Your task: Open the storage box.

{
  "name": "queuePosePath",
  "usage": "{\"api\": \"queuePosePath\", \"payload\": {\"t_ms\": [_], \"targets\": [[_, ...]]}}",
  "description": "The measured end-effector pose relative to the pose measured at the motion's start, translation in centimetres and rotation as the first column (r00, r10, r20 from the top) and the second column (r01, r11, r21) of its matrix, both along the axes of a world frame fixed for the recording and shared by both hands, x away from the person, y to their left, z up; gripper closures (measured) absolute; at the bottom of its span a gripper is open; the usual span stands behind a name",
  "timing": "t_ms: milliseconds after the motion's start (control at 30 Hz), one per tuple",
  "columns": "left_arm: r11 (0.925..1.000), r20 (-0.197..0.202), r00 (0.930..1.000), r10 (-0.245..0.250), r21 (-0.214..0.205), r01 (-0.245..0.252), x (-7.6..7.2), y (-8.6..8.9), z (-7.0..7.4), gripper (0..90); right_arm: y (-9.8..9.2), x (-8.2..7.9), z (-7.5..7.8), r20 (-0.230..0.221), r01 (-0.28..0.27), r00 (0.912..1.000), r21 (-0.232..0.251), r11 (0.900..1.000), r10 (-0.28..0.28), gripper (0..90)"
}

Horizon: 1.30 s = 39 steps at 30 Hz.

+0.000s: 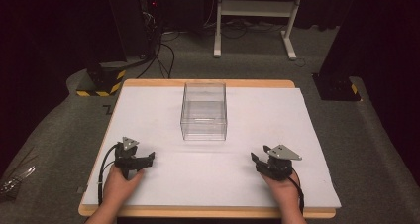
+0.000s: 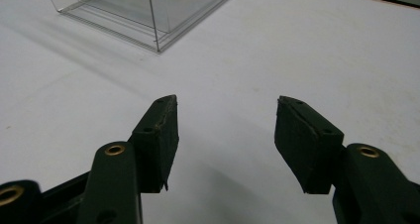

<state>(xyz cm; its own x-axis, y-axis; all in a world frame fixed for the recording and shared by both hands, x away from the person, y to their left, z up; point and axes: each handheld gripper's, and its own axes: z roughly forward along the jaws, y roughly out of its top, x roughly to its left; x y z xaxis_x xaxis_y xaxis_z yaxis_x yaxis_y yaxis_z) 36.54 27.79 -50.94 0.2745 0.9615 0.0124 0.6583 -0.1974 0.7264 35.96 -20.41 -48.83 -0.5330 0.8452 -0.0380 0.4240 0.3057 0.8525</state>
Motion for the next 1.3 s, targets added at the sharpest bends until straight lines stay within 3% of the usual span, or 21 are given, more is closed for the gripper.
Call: {"api": "queuePosePath", "payload": {"t_ms": [300,433,900,1300], "targets": [[1.0000,0.000,1.0000,0.001,0.000,-0.001,0.0,0.0,0.0,11.1,2.0,-0.4,0.3,0.021,-0.052,0.9985,0.002,0.9987,0.052,42.5],[1.0000,-0.001,1.0000,0.000,0.000,0.000,0.0,0.0,0.0,11.1,3.0,-0.6,0.4,0.020,-0.068,0.9975,0.026,0.9973,0.068,42.6],[1.0000,0.000,1.0000,0.002,-0.001,-0.002,0.0,0.0,0.0,11.1,6.9,-1.3,0.5,0.053,-0.151,0.9873,0.026,0.9882,0.150,42.4],[1.0000,-0.001,1.0000,0.001,-0.001,-0.001,0.0,0.0,0.0,11.1,9.2,0.2,0.5,0.045,-0.165,0.9857,0.077,0.9832,0.162,43.4]]}}
